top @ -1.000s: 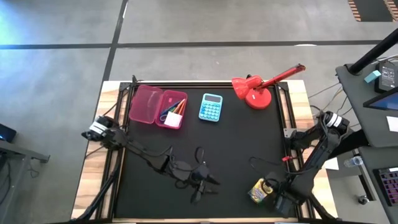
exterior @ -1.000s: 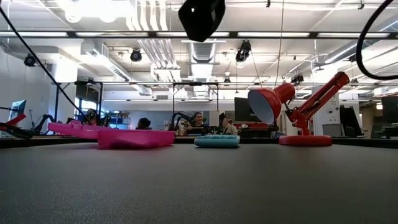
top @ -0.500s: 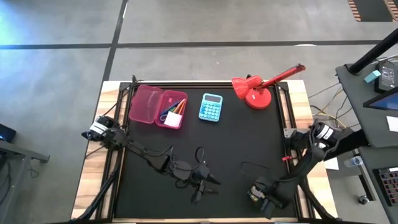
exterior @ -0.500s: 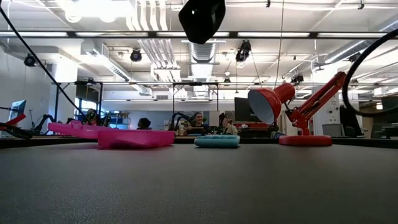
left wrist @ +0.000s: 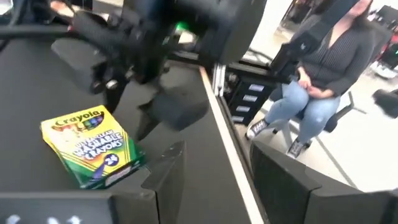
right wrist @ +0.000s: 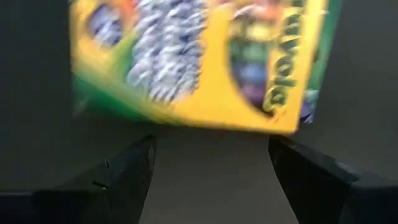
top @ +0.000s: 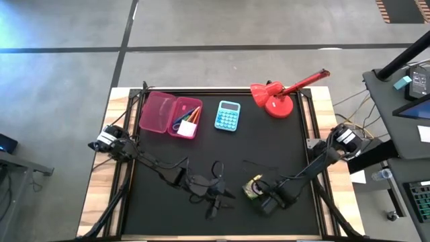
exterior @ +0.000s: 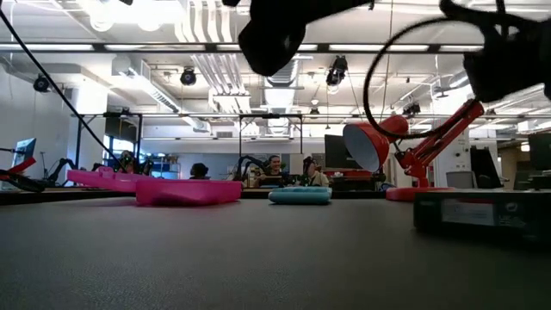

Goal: Pack school essentials
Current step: Put the yellow crayon box into the pink supply box

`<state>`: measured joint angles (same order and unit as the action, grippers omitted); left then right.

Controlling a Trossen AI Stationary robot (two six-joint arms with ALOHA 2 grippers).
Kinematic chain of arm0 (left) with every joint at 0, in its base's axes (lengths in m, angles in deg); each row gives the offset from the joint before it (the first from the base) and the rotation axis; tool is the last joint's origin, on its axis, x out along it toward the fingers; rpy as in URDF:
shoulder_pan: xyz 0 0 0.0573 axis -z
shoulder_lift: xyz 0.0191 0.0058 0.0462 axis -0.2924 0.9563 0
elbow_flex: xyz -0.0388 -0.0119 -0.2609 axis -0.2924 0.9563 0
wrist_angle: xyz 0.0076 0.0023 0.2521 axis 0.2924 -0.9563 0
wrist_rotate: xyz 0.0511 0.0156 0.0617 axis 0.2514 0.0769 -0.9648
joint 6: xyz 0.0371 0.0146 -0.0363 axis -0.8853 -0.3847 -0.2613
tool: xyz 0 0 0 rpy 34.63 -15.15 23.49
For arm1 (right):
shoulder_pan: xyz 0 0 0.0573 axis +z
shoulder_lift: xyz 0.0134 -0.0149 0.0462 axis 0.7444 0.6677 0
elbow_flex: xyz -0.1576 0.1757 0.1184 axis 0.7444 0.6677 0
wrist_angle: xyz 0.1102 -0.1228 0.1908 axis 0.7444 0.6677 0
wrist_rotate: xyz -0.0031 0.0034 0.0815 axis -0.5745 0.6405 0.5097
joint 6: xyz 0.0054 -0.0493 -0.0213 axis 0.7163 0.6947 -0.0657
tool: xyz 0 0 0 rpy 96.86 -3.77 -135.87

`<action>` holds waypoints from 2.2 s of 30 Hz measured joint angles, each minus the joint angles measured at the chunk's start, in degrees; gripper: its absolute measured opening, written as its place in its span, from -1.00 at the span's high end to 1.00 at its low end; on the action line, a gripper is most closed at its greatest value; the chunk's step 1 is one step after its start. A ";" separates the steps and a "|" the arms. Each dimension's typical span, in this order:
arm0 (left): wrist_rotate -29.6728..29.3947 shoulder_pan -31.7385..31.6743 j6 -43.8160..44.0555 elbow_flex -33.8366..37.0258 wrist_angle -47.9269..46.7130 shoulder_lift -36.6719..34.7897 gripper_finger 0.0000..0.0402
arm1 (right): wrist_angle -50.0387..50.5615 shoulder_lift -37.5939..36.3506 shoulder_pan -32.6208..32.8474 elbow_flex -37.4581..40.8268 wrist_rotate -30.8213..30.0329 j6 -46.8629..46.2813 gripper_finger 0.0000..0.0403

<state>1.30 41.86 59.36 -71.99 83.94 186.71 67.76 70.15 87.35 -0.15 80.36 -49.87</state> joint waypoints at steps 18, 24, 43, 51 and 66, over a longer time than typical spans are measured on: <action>-13.90 -2.92 -11.64 2.09 2.37 6.33 0.19 | 1.34 -2.09 0.09 -7.79 -1.17 12.96 -0.50; -13.52 -3.12 -12.56 -1.81 5.61 12.39 0.19 | 2.62 -3.17 0.16 -6.18 -1.04 10.46 -0.50; -13.57 -3.87 -14.86 -11.96 7.24 24.05 0.19 | -3.30 -14.75 -0.11 6.65 -5.75 -3.04 -0.50; -14.85 -5.00 -14.38 -10.95 6.89 24.58 0.19 | -3.68 -14.84 -0.19 7.10 -6.80 -3.09 -0.50; -15.44 -3.76 -12.84 -10.45 2.32 23.84 0.19 | 4.72 -15.02 -2.63 7.25 -8.53 -1.70 -0.50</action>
<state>-14.14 38.10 46.53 -82.44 86.26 210.55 72.48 55.13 84.72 7.10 71.84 -51.57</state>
